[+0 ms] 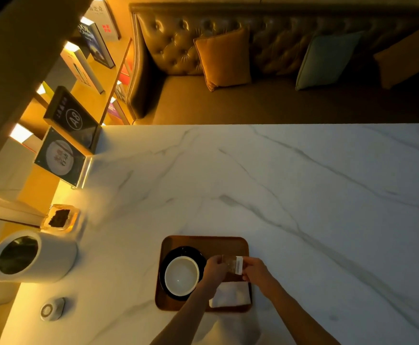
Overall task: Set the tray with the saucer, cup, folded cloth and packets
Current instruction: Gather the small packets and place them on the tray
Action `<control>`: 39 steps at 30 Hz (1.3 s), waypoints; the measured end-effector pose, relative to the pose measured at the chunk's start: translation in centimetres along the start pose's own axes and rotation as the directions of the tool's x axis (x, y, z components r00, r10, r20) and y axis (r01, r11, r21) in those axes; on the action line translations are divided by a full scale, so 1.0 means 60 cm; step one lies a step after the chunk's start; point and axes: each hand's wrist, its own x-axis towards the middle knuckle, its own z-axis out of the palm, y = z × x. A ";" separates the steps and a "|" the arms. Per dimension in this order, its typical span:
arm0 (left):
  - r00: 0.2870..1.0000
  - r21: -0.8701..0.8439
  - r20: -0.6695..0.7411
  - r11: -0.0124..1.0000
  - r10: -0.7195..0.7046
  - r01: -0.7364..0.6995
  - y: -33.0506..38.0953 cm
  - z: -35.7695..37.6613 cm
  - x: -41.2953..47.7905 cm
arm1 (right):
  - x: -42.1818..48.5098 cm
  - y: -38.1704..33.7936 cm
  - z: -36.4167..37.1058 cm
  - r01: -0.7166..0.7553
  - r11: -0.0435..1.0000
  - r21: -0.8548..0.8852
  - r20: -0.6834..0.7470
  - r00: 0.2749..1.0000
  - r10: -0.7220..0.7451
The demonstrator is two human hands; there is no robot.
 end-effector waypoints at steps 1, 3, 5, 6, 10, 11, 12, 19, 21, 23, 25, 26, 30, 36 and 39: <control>1.000 -0.012 -0.002 1.000 -0.003 0.003 0.002 0.003 0.006 | 0.010 -0.004 -0.002 0.000 1.000 -0.012 0.013 1.000 0.000; 1.000 -0.019 -0.008 1.000 -0.015 0.014 0.010 0.009 0.016 | 0.027 -0.012 -0.007 0.004 1.000 -0.026 0.031 1.000 -0.003; 0.999 -0.020 -0.015 0.999 -0.043 0.042 0.015 0.012 0.023 | 0.037 -0.018 -0.009 -0.005 1.000 -0.013 0.041 0.999 0.006; 0.998 -0.017 -0.018 0.998 -0.058 0.057 0.017 0.014 0.027 | 0.041 -0.019 -0.011 -0.009 1.000 -0.008 0.046 0.999 0.010; 0.991 0.025 -0.019 0.991 -0.132 0.133 0.012 0.017 0.039 | 0.046 -0.016 -0.013 -0.027 1.000 -0.014 0.081 0.996 0.028; 0.990 0.028 -0.016 0.990 -0.140 0.140 0.010 0.018 0.040 | 0.046 -0.013 -0.013 -0.029 0.999 -0.017 0.085 0.996 0.031; 0.990 0.017 -0.013 0.990 -0.140 0.140 0.009 0.019 0.040 | 0.047 -0.011 -0.014 -0.028 1.000 -0.014 0.085 0.996 0.029; 0.991 -0.004 -0.043 0.992 -0.130 0.130 0.001 0.017 0.043 | 0.045 0.003 -0.009 0.019 0.998 -0.053 0.054 0.998 -0.016; 0.992 -0.013 -0.027 0.992 -0.123 0.122 -0.001 0.016 0.042 | 0.045 0.003 -0.006 0.025 0.998 -0.066 0.061 0.998 -0.021; 0.993 -0.014 -0.013 0.993 -0.119 0.119 -0.002 0.014 0.042 | 0.045 0.002 -0.004 0.024 0.996 -0.084 0.073 0.997 -0.018; 0.993 0.005 0.001 0.993 -0.117 0.117 -0.002 0.012 0.042 | 0.043 0.000 -0.002 0.030 0.993 -0.116 0.092 0.996 -0.020; 0.993 0.020 0.014 0.993 -0.117 0.117 -0.002 0.011 0.042 | 0.043 -0.001 -0.001 0.035 0.991 -0.131 0.101 0.995 -0.021; 0.992 0.032 0.057 0.993 -0.115 0.113 0.003 0.011 0.039 | 0.043 -0.001 -0.004 0.043 0.988 -0.150 0.129 0.991 -0.023; 0.988 0.046 0.064 0.990 -0.140 0.137 0.002 0.007 0.046 | 0.043 -0.003 -0.005 0.016 0.992 -0.127 0.125 0.992 0.000; 0.988 0.046 0.053 0.988 -0.147 0.145 -0.001 0.008 0.048 | 0.043 -0.002 -0.004 0.009 0.994 -0.112 0.121 0.993 0.004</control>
